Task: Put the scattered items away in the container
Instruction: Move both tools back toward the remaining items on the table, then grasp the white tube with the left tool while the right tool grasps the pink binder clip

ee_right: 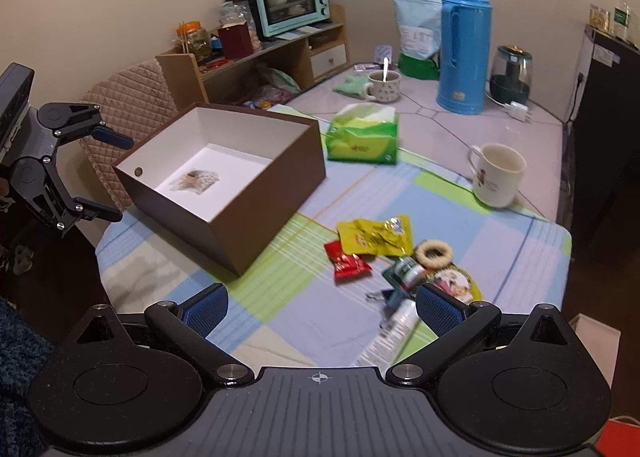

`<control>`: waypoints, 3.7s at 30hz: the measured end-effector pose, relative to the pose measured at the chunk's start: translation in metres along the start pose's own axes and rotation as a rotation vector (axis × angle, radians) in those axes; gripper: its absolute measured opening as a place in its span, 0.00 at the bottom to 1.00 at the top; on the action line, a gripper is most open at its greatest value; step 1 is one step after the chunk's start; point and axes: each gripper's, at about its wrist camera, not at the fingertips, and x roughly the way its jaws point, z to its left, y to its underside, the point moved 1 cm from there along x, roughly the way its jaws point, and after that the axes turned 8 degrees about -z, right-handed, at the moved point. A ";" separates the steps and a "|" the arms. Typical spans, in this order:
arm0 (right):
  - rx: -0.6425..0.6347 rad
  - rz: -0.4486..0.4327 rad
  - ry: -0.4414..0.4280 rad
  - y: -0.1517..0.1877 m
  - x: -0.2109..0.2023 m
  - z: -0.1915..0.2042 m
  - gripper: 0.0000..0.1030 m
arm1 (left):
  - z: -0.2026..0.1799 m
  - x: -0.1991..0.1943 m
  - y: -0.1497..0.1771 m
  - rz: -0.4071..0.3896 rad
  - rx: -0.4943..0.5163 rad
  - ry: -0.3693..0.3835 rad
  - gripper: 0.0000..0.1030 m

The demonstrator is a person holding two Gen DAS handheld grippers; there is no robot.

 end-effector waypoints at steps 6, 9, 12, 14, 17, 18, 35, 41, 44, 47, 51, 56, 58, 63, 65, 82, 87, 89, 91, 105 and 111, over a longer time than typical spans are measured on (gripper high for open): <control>0.012 0.034 0.001 0.013 -0.006 -0.015 0.99 | -0.021 0.005 -0.011 -0.006 -0.048 0.022 0.90; 0.025 0.058 -0.001 0.020 -0.005 -0.022 0.99 | -0.034 0.012 -0.016 -0.002 -0.065 0.038 0.90; 0.041 0.081 0.010 0.027 -0.005 -0.032 0.99 | -0.046 0.022 -0.022 0.001 -0.088 0.058 0.90; 0.051 0.093 0.020 0.032 -0.005 -0.040 0.99 | -0.053 0.028 -0.025 0.003 -0.105 0.072 0.90; 0.061 0.110 0.035 0.038 -0.004 -0.051 0.99 | -0.064 0.038 -0.031 0.010 -0.130 0.088 0.90; 0.063 0.116 0.039 0.040 -0.004 -0.055 0.99 | -0.067 0.041 -0.032 0.016 -0.138 0.092 0.90; 0.137 0.165 0.107 0.061 0.016 -0.120 0.99 | -0.093 0.108 -0.060 0.074 -0.232 0.117 0.90; 0.164 0.178 0.118 0.063 0.034 -0.140 0.99 | -0.090 0.134 -0.066 0.106 -0.251 0.111 0.90; 0.173 0.189 0.118 0.063 0.043 -0.148 0.99 | -0.091 0.151 -0.068 0.124 -0.291 0.118 0.90; 0.178 0.201 0.115 0.064 0.048 -0.154 0.99 | -0.094 0.171 -0.070 0.144 -0.335 0.127 0.90; 0.188 0.211 0.121 0.066 0.049 -0.163 0.99 | -0.103 0.195 -0.072 0.176 -0.378 0.150 0.90; 0.209 0.222 0.141 0.072 0.044 -0.177 0.99 | -0.118 0.221 -0.074 0.219 -0.390 0.157 0.89; 0.219 0.226 0.151 0.074 0.042 -0.184 0.99 | -0.125 0.230 -0.074 0.236 -0.394 0.160 0.88; 0.236 0.226 0.165 0.075 0.041 -0.198 0.99 | -0.147 0.255 -0.080 0.268 -0.381 0.155 0.81; 0.239 0.224 0.165 0.074 0.042 -0.202 0.99 | -0.158 0.266 -0.082 0.281 -0.351 0.141 0.72; 0.210 0.202 0.074 0.067 0.067 -0.192 0.99 | -0.161 0.250 -0.055 0.256 -0.106 0.189 0.33; 0.168 0.155 0.011 0.053 0.090 -0.177 0.99 | -0.146 0.227 -0.034 0.283 -0.091 0.183 0.33; 0.122 0.157 -0.016 0.048 0.104 -0.169 0.99 | -0.140 0.219 -0.030 0.284 -0.105 0.183 0.33; 0.075 0.159 -0.043 0.042 0.119 -0.161 0.99 | -0.135 0.213 -0.029 0.278 -0.122 0.184 0.32; -0.322 0.284 -0.224 0.034 0.186 -0.158 0.70 | -0.122 0.219 -0.013 0.298 -0.150 0.155 0.33; -0.441 0.323 -0.323 0.029 0.197 -0.160 0.69 | -0.118 0.222 -0.013 0.297 -0.169 0.166 0.36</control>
